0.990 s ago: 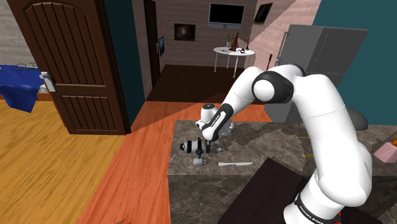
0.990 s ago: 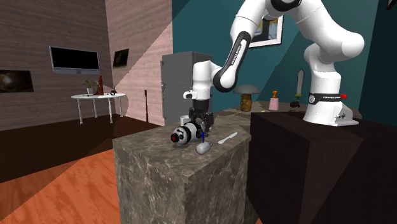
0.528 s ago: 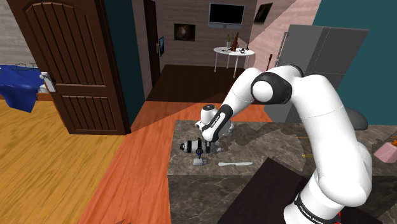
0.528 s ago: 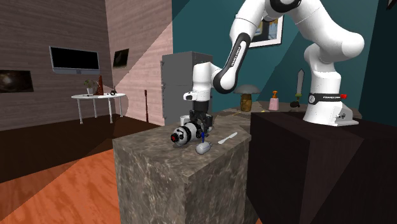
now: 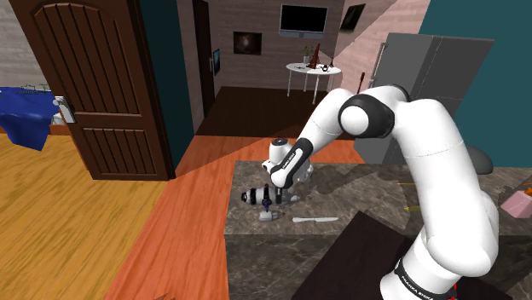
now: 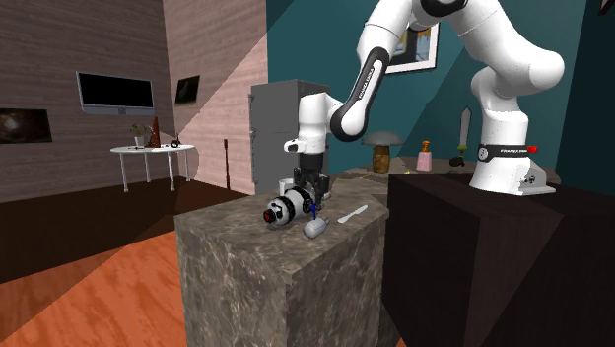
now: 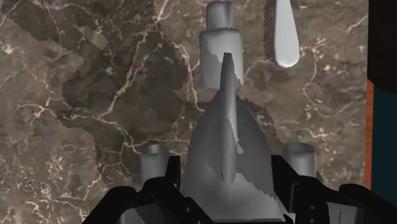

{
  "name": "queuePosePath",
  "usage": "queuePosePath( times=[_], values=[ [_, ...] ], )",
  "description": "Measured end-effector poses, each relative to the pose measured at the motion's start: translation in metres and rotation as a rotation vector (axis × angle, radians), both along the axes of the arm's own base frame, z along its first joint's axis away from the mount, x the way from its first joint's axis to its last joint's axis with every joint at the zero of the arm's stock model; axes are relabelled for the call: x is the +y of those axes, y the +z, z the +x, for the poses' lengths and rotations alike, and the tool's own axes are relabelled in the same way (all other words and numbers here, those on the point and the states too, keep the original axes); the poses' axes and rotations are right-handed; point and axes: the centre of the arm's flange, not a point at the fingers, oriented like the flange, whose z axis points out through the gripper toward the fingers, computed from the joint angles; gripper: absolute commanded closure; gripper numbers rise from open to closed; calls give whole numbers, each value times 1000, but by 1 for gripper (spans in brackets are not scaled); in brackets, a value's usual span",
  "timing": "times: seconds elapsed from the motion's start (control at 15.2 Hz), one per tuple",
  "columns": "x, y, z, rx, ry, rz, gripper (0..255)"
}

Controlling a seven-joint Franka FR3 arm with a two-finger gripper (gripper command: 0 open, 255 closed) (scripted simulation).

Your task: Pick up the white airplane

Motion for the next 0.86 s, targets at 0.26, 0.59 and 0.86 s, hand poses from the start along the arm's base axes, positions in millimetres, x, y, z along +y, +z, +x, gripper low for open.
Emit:
queuePosePath(
  times=[0.26, 0.59, 0.86],
  values=[
    [0, 20, 0, 0, 0, 0, 255],
    [0, 46, 0, 2, -1, 0, 255],
    [-1, 65, -1, 2, -1, 0, 255]
  ],
)
